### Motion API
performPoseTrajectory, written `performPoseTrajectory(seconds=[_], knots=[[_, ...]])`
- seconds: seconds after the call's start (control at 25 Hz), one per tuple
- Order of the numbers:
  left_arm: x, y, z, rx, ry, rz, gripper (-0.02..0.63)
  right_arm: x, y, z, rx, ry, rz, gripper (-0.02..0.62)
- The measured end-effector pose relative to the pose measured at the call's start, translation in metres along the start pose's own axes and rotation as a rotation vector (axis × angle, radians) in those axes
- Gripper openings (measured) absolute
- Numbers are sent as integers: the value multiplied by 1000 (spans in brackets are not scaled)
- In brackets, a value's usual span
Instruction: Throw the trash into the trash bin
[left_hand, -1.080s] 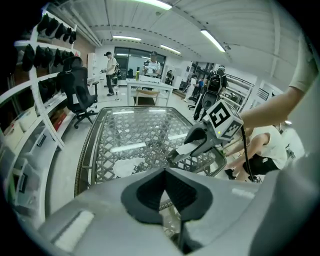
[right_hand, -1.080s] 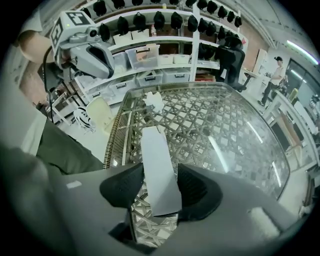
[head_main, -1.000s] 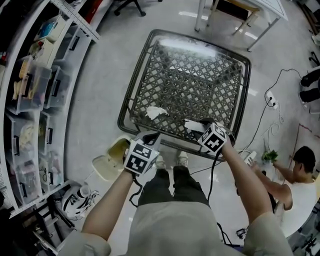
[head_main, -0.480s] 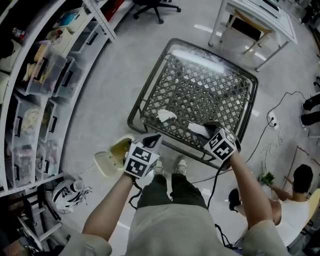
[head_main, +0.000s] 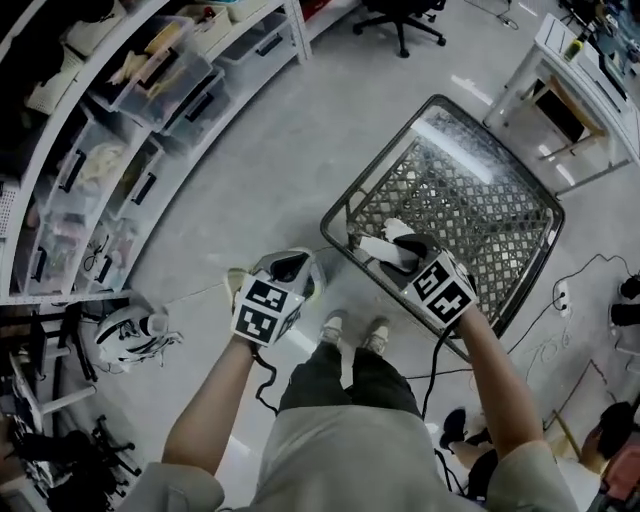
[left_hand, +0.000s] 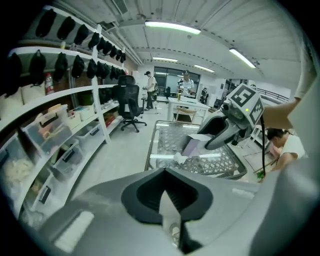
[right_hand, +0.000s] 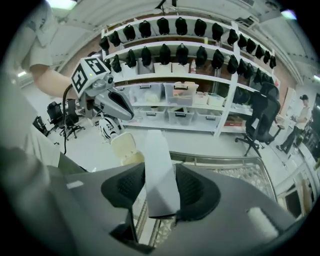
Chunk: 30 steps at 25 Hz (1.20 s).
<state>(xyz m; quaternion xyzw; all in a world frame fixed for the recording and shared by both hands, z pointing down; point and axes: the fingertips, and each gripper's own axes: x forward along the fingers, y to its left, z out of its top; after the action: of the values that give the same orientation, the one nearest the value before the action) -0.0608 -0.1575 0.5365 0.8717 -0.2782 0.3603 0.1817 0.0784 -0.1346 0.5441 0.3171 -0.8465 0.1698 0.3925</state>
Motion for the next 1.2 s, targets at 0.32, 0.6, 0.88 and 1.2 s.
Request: performPoseTrajectory(seconds=[0.32, 0.6, 0.88, 1.2], knots=[[-56, 81, -90, -177, 24, 149, 2, 100, 75, 54, -113, 36, 174, 195], [-76, 118, -174, -321, 58, 209, 2, 191, 128, 51, -174, 132, 280, 195], [-64, 141, -232, -400, 78, 218, 2, 281, 164, 13, -201, 263, 352, 195], [-51, 147, -267, -421, 76, 189, 2, 354, 200, -32, -219, 364, 385, 195]])
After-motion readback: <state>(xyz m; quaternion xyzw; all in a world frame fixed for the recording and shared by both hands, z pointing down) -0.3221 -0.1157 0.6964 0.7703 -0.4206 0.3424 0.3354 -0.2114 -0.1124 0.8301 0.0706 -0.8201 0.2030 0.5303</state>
